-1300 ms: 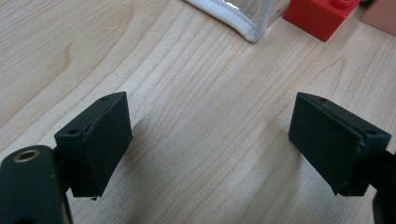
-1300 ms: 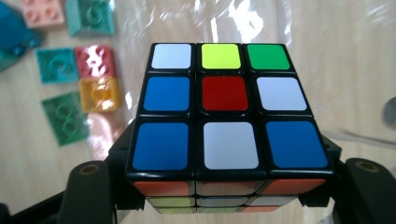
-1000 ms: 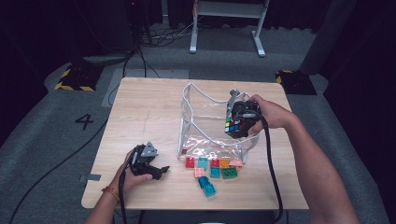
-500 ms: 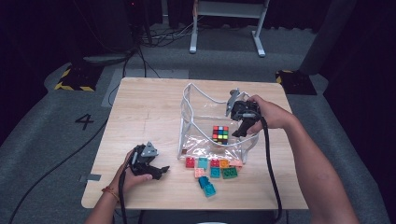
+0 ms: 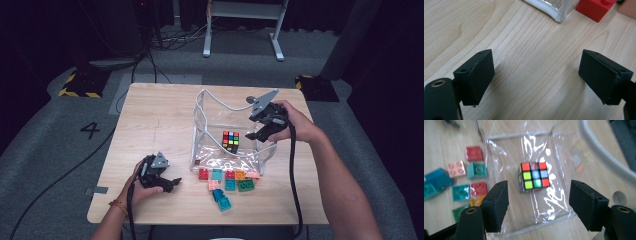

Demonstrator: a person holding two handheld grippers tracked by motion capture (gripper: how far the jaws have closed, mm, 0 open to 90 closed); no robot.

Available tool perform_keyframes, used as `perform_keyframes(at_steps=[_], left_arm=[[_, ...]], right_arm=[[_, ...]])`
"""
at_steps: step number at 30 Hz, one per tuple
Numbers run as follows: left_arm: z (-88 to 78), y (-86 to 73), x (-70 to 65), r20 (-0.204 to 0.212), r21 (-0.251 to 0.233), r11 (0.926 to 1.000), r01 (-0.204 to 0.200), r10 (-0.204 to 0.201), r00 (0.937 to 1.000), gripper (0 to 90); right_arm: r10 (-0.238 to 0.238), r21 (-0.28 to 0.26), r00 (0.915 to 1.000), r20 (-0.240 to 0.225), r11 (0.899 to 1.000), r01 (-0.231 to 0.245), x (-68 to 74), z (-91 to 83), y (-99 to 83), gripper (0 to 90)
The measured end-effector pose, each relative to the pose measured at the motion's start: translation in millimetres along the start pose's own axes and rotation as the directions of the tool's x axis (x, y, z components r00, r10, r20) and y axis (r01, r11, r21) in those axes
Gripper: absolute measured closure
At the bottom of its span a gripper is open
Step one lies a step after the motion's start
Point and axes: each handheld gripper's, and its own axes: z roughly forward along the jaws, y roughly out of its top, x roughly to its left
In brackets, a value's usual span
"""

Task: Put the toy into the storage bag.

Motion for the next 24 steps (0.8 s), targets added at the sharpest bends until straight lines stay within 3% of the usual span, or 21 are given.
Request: perform_keyframes(at_steps=[2,6,8,12,14,24], left_arm=[[0.0,0.0,0.0,0.0,0.0,1.0,0.001,-0.001,1.0,13.5],[0.0,0.0,0.0,0.0,0.0,1.0,0.0,0.0,1.0,13.5],[0.0,0.0,-0.1,0.0,0.0,1.0,0.001,-0.001,1.0,13.5],[0.0,0.0,-0.1,0.0,0.0,1.0,0.001,-0.001,1.0,13.5],[0.0,0.0,0.0,0.0,0.0,1.0,0.0,0.0,1.0,13.4],[0.0,0.0,-0.1,0.0,0.0,1.0,0.001,-0.001,1.0,13.5]], right_arm=[[0.011,-0.066,0.9999,0.006,0.998,-0.01,0.8,-6.4,-2.7,31.6],[0.046,-0.17,0.9965,0.07,0.985,-0.034,2.9,-24.7,-9.0,29.5],[0.059,-0.184,0.9952,0.079,0.982,-0.044,3.6,-27.9,-10.2,29.5],[0.105,-0.283,0.9882,0.111,0.957,-0.07,8.1,-47.3,-20.3,27.4],[0.109,-0.294,0.9872,0.116,0.953,-0.071,8.7,-50.1,-22.0,27.2],[0.172,-0.407,0.971,0.166,0.909,-0.091,23.7,-82.2,-53.4,26.0]])
